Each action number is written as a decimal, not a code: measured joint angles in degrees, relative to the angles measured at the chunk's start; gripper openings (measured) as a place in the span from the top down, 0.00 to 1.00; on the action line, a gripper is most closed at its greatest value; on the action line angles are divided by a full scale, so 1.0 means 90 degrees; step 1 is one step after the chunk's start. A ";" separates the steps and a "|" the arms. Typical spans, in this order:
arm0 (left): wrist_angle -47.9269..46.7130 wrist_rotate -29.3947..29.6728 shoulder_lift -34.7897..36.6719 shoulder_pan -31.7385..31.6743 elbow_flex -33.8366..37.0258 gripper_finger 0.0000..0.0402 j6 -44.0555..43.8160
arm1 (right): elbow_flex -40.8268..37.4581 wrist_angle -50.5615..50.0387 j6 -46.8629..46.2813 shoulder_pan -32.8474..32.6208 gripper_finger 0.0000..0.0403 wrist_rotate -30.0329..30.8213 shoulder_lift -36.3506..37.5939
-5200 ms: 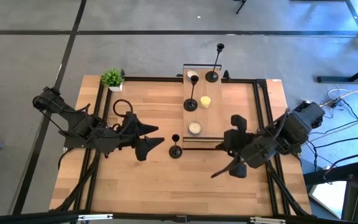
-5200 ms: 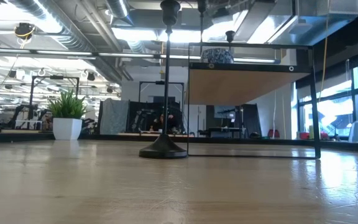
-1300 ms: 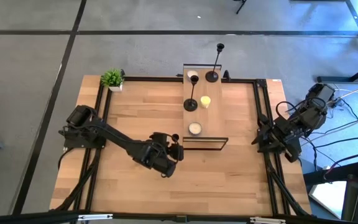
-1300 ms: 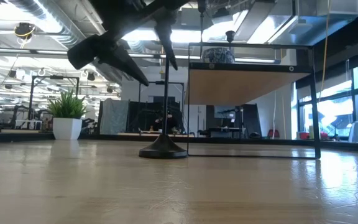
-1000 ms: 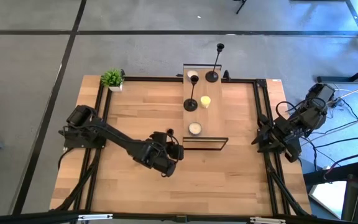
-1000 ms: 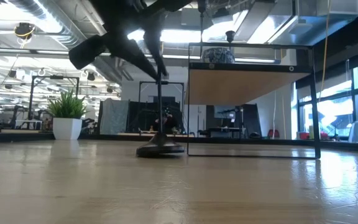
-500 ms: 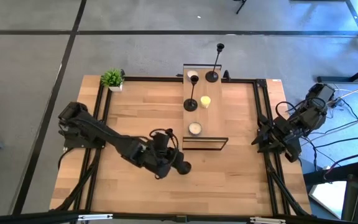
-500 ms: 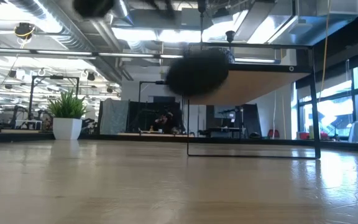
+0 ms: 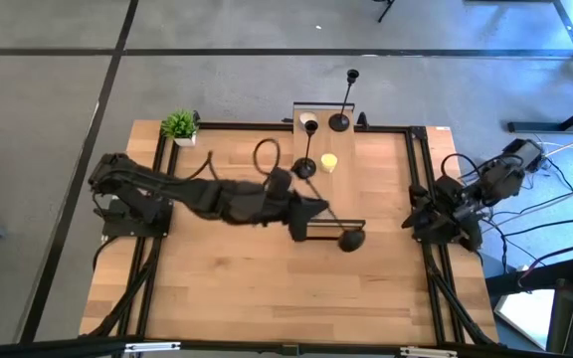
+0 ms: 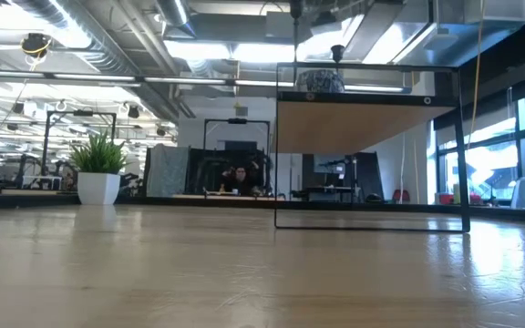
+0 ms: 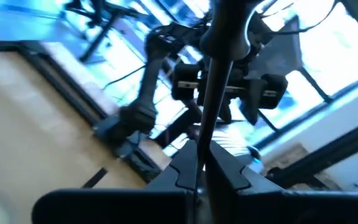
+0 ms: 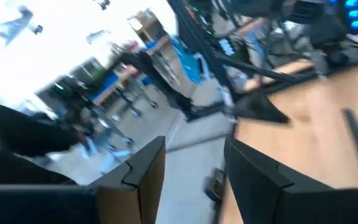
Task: Pick & Place candle stick holders
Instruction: Put the black candle holder to the right of the blue candle jar on the shelf
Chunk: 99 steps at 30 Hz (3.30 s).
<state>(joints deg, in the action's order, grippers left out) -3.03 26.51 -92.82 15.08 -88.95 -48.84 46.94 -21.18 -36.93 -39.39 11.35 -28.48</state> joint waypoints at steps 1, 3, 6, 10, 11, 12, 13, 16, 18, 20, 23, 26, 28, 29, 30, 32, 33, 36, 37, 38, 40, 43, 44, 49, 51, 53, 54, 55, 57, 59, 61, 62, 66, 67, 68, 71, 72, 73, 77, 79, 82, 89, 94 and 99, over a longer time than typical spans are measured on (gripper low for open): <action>0.0175 -0.0261 -0.0056 -0.0109 0.0000 0.98 0.0097 | 0.0000 0.0198 -0.0018 0.0103 0.58 -0.0186 -0.0047; 0.0465 -0.0813 -0.0200 -0.0320 0.0000 0.98 0.0119 | 0.0004 0.0481 -0.0019 0.0272 0.58 -0.0522 -0.0159; 0.0605 -0.1443 -0.0398 -0.0503 0.0000 0.98 0.0065 | 0.0005 0.0524 -0.0160 0.0458 0.58 -0.1014 -0.0346; 0.0755 -0.1991 -0.0659 -0.0696 0.0005 0.98 -0.0073 | 0.0005 0.0606 -0.0384 0.0798 0.58 -0.1594 -0.0542; 0.0931 -0.2075 -0.0727 -0.0740 0.0005 0.98 -0.0083 | 0.0005 0.0594 -0.0463 0.0890 0.58 -0.1663 -0.0550; 0.1058 -0.2147 -0.0770 -0.0769 0.0005 0.98 -0.0086 | 0.0005 0.0585 -0.0528 0.0987 0.58 -0.1725 -0.0550; 0.1084 -0.2195 -0.0795 -0.0788 0.0005 0.98 -0.0080 | 0.0005 0.0584 -0.0600 0.1085 0.58 -0.1801 -0.0550; 0.1266 -0.2325 -0.0948 -0.0842 -0.0155 0.98 0.0018 | 0.0005 0.0617 -0.0729 0.1399 0.58 -0.2131 -0.0670; 0.1194 -0.2456 -0.1105 -0.0859 -0.0424 0.98 0.0125 | 0.0005 0.0719 -0.0825 0.1631 0.58 -0.2481 -0.0828; 0.1013 -0.2570 -0.1299 -0.0892 -0.0765 0.98 0.0257 | 0.0005 0.0836 -0.0882 0.1865 0.58 -0.2907 -0.1015; 0.0541 -0.2758 -0.1632 -0.0938 -0.1340 0.98 0.0399 | 0.0005 0.1129 -0.0937 0.2212 0.58 -0.3529 -0.1272; -0.0091 -0.2858 -0.1905 -0.0948 -0.1869 0.98 0.0498 | 0.0005 0.1303 -0.0947 0.2472 0.58 -0.3855 -0.1356; -0.0251 -0.2991 -0.2044 -0.0958 -0.2113 0.98 0.0515 | 0.0005 0.1317 -0.0942 0.2583 0.58 -0.3903 -0.1372; -0.0296 -0.3018 -0.2082 -0.0958 -0.2173 0.98 0.0517 | 0.0005 0.1320 -0.0940 0.2627 0.58 -0.3905 -0.1373; -0.0264 -0.3058 -0.2138 -0.0958 -0.2244 0.98 0.0518 | 0.0005 0.1342 -0.0930 0.2666 0.58 -0.3905 -0.1371; -0.0223 -0.3100 -0.2164 -0.0955 -0.2294 0.98 0.0555 | 0.0005 0.1345 -0.0920 0.2728 0.58 -0.3909 -0.1373; -0.0175 -0.3131 -0.2164 -0.0955 -0.2300 0.98 0.0565 | 0.0005 0.1348 -0.0920 0.2757 0.58 -0.3923 -0.1387; -0.0097 -0.3149 -0.2157 -0.0958 -0.2317 0.98 0.0564 | 0.0005 0.1325 -0.0917 0.2812 0.58 -0.3981 -0.1422; -0.0084 -0.3186 -0.2157 -0.0958 -0.2317 0.98 0.0550 | 0.0005 0.1334 -0.0909 0.2833 0.58 -0.4001 -0.1426; -0.0073 -0.3252 -0.2159 -0.0958 -0.2317 0.98 0.0515 | 0.0005 0.1339 -0.0889 0.2858 0.58 -0.4003 -0.1433; -0.0026 -0.3434 -0.2159 -0.0938 -0.2317 0.98 0.0398 | 0.0005 0.1307 -0.0848 0.2915 0.58 -0.4004 -0.1444; -0.0060 -0.3598 -0.2157 -0.0876 -0.2317 0.98 0.0277 | 0.0005 0.1266 -0.0847 0.2983 0.58 -0.4004 -0.1441; -0.0063 -0.3619 -0.2159 -0.0845 -0.2317 0.98 0.0272 | 0.0005 0.1221 -0.0847 0.3001 0.58 -0.4007 -0.1442; 0.0222 -0.3637 -0.2154 -0.0789 -0.2317 0.98 0.0280 | 0.0005 0.1206 -0.0812 0.3058 0.58 -0.4024 -0.1441; 0.0263 -0.3595 -0.2157 -0.0819 -0.2317 0.98 0.0301 | 0.0005 0.1210 -0.0797 0.3093 0.58 -0.4048 -0.1446; 0.0274 -0.3565 -0.2157 -0.0871 -0.2317 0.98 0.0332 | 0.0005 0.1222 -0.0791 0.3135 0.58 -0.4104 -0.1477; 0.0274 -0.3564 -0.2157 -0.0900 -0.2317 0.98 0.0353 | 0.0005 0.1211 -0.0791 0.3152 0.58 -0.4113 -0.1486; 0.0274 -0.3562 -0.2157 -0.0928 -0.2317 0.98 0.0383 | 0.0005 0.1223 -0.0789 0.3164 0.58 -0.4126 -0.1499; 0.0327 -0.3564 -0.2157 -0.0989 -0.2317 0.98 0.0445 | 0.0005 0.1234 -0.0777 0.3174 0.58 -0.4147 -0.1512; 0.0404 -0.3564 -0.2153 -0.1048 -0.2317 0.98 0.0450 | 0.0005 0.1235 -0.0776 0.3175 0.58 -0.4156 -0.1513; 0.0382 -0.3566 -0.2152 -0.1090 -0.2317 0.98 0.0462 | 0.0005 0.1236 -0.0774 0.3174 0.58 -0.4169 -0.1512; 0.0355 -0.3565 -0.2152 -0.1108 -0.2317 0.98 0.0471 | 0.0005 0.1235 -0.0774 0.3174 0.58 -0.4169 -0.1514; 0.0362 -0.3617 -0.2152 -0.1152 -0.2317 0.98 0.0510 | 0.0005 0.1238 -0.0774 0.3174 0.58 -0.4169 -0.1512; 0.0358 -0.3628 -0.2152 -0.1152 -0.2317 0.98 0.0515 | 0.0005 0.1238 -0.0774 0.3174 0.59 -0.4169 -0.1512; 0.0353 -0.3636 -0.2152 -0.1152 -0.2317 0.98 0.0515 | 0.0005 0.1238 -0.0774 0.3174 0.59 -0.4169 -0.1512; 0.0359 -0.3752 -0.2152 -0.1152 -0.2317 0.98 0.0507 | 0.0005 0.1239 -0.0774 0.3174 0.65 -0.4169 -0.1512; 0.0358 -0.3804 -0.2152 -0.1152 -0.2317 0.98 0.0473 | 0.0005 0.1243 -0.0774 0.3174 0.67 -0.4169 -0.1512; 0.0357 -0.3824 -0.2153 -0.1152 -0.2317 0.98 0.0465 | 0.0005 0.1242 -0.0773 0.3174 0.70 -0.4169 -0.1512; 0.0454 -0.3885 -0.2201 -0.1152 -0.2317 0.98 0.0397 | 0.0002 0.1257 -0.0693 0.3174 0.79 -0.4172 -0.1514; 0.0562 -0.3905 -0.2228 -0.1150 -0.2317 0.98 0.0382 | 0.0000 0.1333 -0.0672 0.3174 0.81 -0.4215 -0.1526; 0.0692 -0.3955 -0.2314 -0.1150 -0.2327 0.98 0.0328 | 0.0000 0.1349 -0.0653 0.3174 0.81 -0.4356 -0.1577; 0.0723 -0.3919 -0.2399 -0.1151 -0.2324 0.98 0.0280 | -0.0001 0.1376 -0.0701 0.3286 0.72 -0.4510 -0.1635; 0.0835 -0.3914 -0.2402 -0.1152 -0.2318 0.98 0.0330 | 0.0000 0.1407 -0.0706 0.3305 0.75 -0.4526 -0.1633; 0.0881 -0.3926 -0.2402 -0.1152 -0.2317 0.98 0.0294 | 0.0000 0.1396 -0.0709 0.3305 0.83 -0.4523 -0.1633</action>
<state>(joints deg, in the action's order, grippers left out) 4.90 -8.82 -114.43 4.71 -109.80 -46.19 46.94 -8.62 -43.31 -9.65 -29.36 -43.18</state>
